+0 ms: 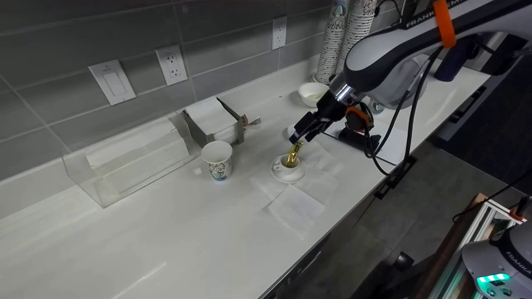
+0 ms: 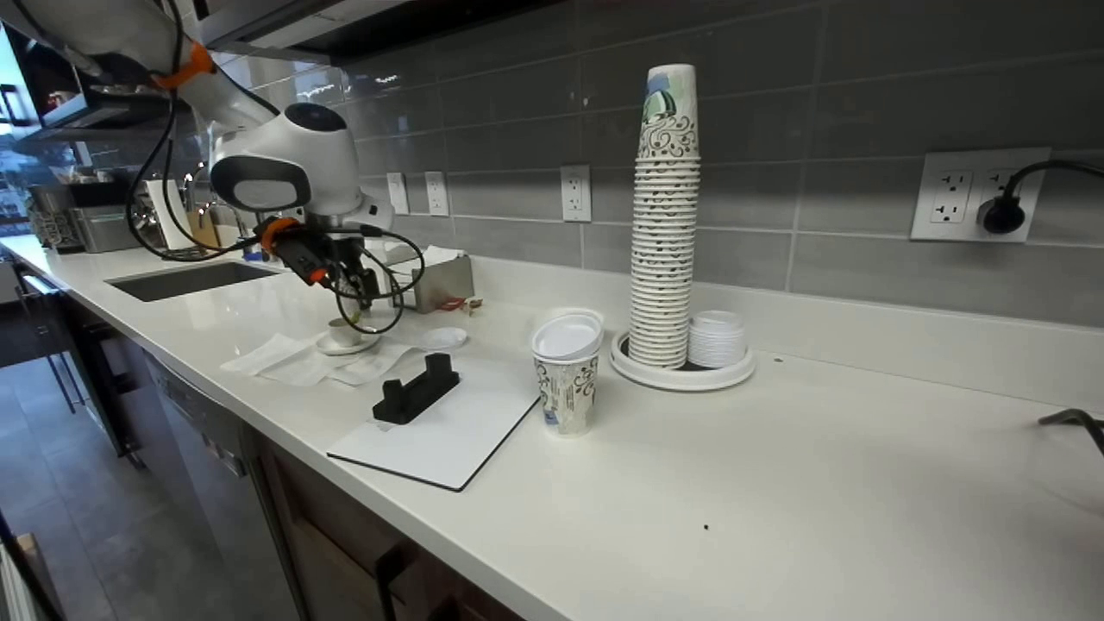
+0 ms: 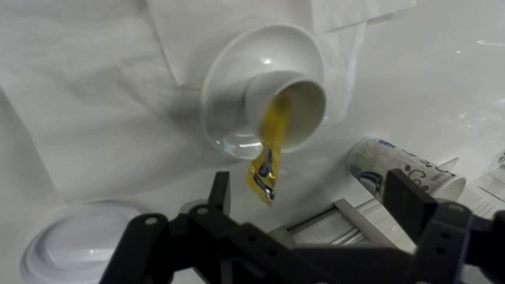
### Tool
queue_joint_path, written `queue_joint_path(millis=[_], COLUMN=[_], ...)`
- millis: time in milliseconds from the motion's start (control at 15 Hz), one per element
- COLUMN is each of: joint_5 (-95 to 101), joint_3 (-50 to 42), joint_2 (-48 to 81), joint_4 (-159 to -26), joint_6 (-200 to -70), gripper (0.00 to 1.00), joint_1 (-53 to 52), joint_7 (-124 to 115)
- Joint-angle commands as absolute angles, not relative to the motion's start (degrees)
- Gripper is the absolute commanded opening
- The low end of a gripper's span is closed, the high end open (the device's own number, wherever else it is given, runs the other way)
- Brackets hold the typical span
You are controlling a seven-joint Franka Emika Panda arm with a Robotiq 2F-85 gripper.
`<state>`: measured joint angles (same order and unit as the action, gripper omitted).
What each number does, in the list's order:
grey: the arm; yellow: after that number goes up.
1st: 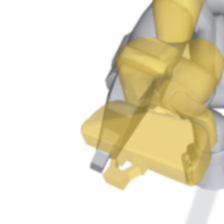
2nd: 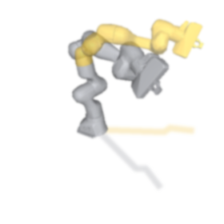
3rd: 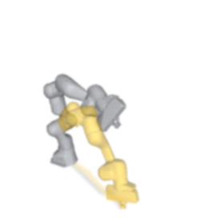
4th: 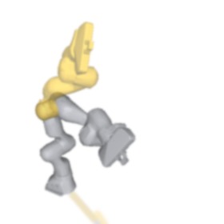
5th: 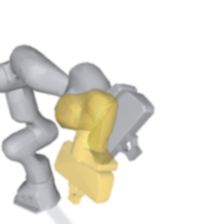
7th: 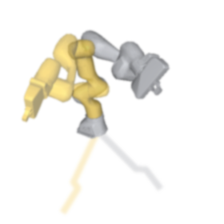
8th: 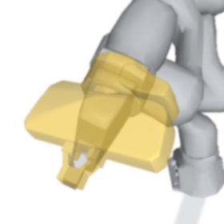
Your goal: Remove the yellow packet from the cup
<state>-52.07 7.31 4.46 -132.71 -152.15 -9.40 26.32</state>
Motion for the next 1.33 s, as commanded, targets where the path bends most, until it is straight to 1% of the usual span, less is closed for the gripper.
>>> queue_joint_path(millis=[0,267,467,533,600,667,733,800,1133,1267], joint_5=[-52.4,-51.6,-52.0,-51.8,-52.2,-53.4,-54.0,-54.2,-54.7,-54.6], joint_3=[7.3,7.2,7.4,7.5,7.7,7.3,7.5,7.7,8.3,8.5], joint_2=[5.6,7.0,7.7,7.9,8.0,8.2,8.2,8.2,9.2,10.0], joint_4=[-133.3,-133.3,-132.6,-132.3,-132.0,-131.6,-131.2,-130.8,-128.1,-127.1], joint_6=[-146.8,-152.0,-154.4,-155.2,-155.9,-156.3,-156.0,-155.8,-154.8,-154.0], gripper=[1.0,1.0,0.93,0.89,0.87,0.82,0.87,0.86,0.9,0.89], joint_1=[-6.8,-6.2,-5.8,-5.9,-5.8,-6.2,-6.1,-6.0,-5.9,-5.8], joint_7=[26.2,21.7,20.6,20.2,20.7,22.2,23.7,24.4,28.9,29.9])
